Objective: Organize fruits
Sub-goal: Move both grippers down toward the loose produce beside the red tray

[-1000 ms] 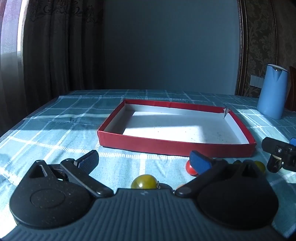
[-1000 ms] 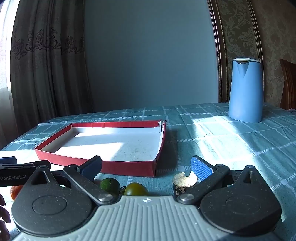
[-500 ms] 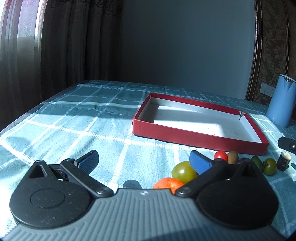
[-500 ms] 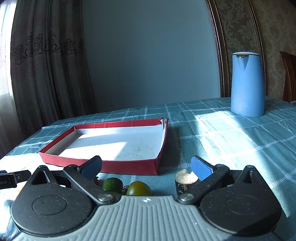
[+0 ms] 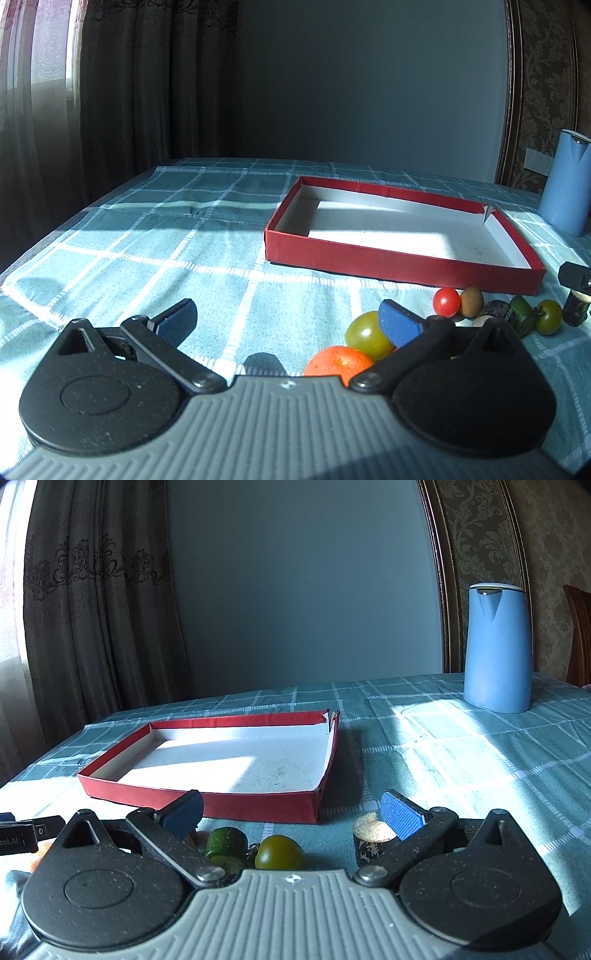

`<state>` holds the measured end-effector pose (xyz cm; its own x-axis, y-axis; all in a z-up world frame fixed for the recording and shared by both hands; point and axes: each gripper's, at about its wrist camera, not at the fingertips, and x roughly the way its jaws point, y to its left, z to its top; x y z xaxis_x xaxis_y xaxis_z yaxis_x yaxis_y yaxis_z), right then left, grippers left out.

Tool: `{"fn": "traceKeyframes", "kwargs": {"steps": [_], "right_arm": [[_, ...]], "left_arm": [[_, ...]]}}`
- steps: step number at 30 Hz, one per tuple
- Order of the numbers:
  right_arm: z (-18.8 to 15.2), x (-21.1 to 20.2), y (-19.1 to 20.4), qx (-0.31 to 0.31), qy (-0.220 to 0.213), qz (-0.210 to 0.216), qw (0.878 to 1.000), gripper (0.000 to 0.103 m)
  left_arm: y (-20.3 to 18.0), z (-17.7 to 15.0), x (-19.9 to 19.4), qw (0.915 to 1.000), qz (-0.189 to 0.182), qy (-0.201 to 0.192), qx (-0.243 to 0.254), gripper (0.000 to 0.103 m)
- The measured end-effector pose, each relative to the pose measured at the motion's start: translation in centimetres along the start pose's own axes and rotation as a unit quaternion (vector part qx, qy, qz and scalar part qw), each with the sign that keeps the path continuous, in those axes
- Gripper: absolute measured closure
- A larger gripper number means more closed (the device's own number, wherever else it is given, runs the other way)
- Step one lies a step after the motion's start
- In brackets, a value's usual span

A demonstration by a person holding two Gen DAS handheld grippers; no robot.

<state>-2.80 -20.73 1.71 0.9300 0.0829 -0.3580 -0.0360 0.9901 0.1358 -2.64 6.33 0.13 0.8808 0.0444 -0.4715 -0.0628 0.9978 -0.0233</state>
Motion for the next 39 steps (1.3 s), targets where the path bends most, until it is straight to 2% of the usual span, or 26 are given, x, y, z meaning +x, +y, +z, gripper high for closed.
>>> {"fn": "traceKeyframes", "kwargs": {"steps": [13,19,25,39], "right_arm": [[-0.1,0.3,0.1,-0.006,0.009,-0.002,1.000,0.000],[0.0,0.3,-0.3,0.004,0.007,-0.004,1.000,0.000],[0.1,0.2,-0.4,0.008,0.005,-0.001,1.000,0.000],[0.1,0.0,-0.3,0.005,0.002,0.000,1.000,0.000]], "left_arm": [[-0.5,-0.2,0.0,0.9998,-0.005,-0.003,0.020,0.000],[-0.3,-0.6,-0.8,0.9992,-0.024,-0.001,0.034,0.000],[-0.1,-1.6,-1.8,0.9983,-0.015,0.005,0.056,0.000],[-0.2,-1.9,-1.5,0.9982,-0.007,0.023,0.056,0.000]]}}
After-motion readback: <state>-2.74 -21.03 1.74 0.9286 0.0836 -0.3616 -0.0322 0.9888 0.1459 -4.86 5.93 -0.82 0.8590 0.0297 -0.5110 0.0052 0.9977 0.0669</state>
